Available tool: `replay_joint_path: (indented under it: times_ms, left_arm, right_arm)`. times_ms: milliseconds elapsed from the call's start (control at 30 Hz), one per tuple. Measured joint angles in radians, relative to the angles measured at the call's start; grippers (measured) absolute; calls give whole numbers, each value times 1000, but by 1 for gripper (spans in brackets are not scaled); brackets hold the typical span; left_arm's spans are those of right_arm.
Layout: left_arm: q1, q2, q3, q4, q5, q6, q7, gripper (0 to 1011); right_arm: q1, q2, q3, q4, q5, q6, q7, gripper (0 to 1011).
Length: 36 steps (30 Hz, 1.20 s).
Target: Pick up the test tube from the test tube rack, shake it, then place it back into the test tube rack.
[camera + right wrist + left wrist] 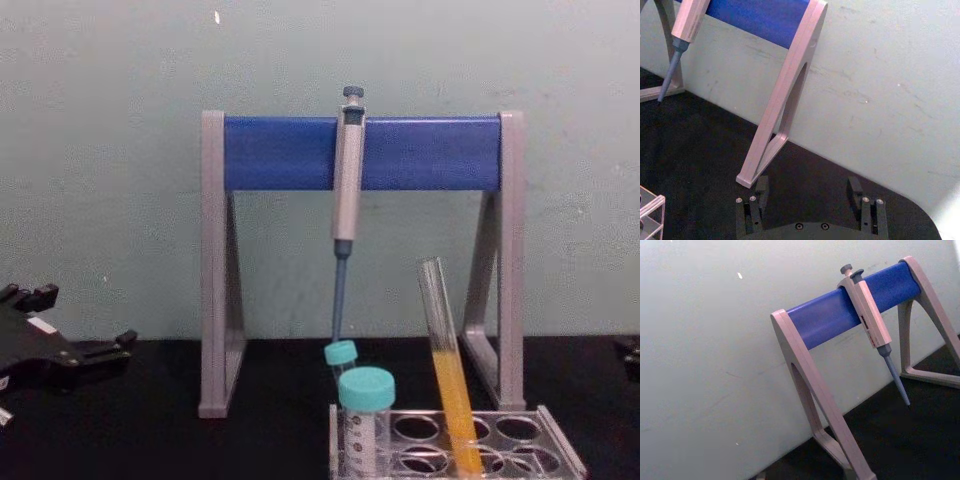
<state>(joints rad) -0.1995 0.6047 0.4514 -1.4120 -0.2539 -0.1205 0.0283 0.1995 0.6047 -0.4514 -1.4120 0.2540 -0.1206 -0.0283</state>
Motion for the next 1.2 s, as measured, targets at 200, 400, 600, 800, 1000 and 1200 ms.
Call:
replay_joint_path:
  times_ms: [200, 400, 600, 800, 1000, 1200]
  left_arm:
    - [0, 0, 0, 0, 0, 0, 0, 1002]
    - [0, 0, 0, 0, 0, 0, 0, 1001]
    - [0, 0, 0, 0, 0, 0, 0, 1001]
    - [0, 0, 0, 0, 0, 0, 0, 1001]
    - [0, 0, 0, 0, 0, 0, 0, 1001]
    - [0, 0, 0, 0, 0, 0, 0, 1001]
  right_arm:
    - [0, 0, 0, 0, 0, 0, 0, 1000]
    - [0, 0, 0, 0, 0, 0, 0, 1000]
    - [0, 0, 0, 0, 0, 0, 0, 1000]
    - [0, 0, 0, 0, 0, 0, 0, 1000]
    - [-3, -2, 5, 0, -4, -3, 1, 1000]
    - [-16, -6, 35, -20, 7, -29, 35, 1000]
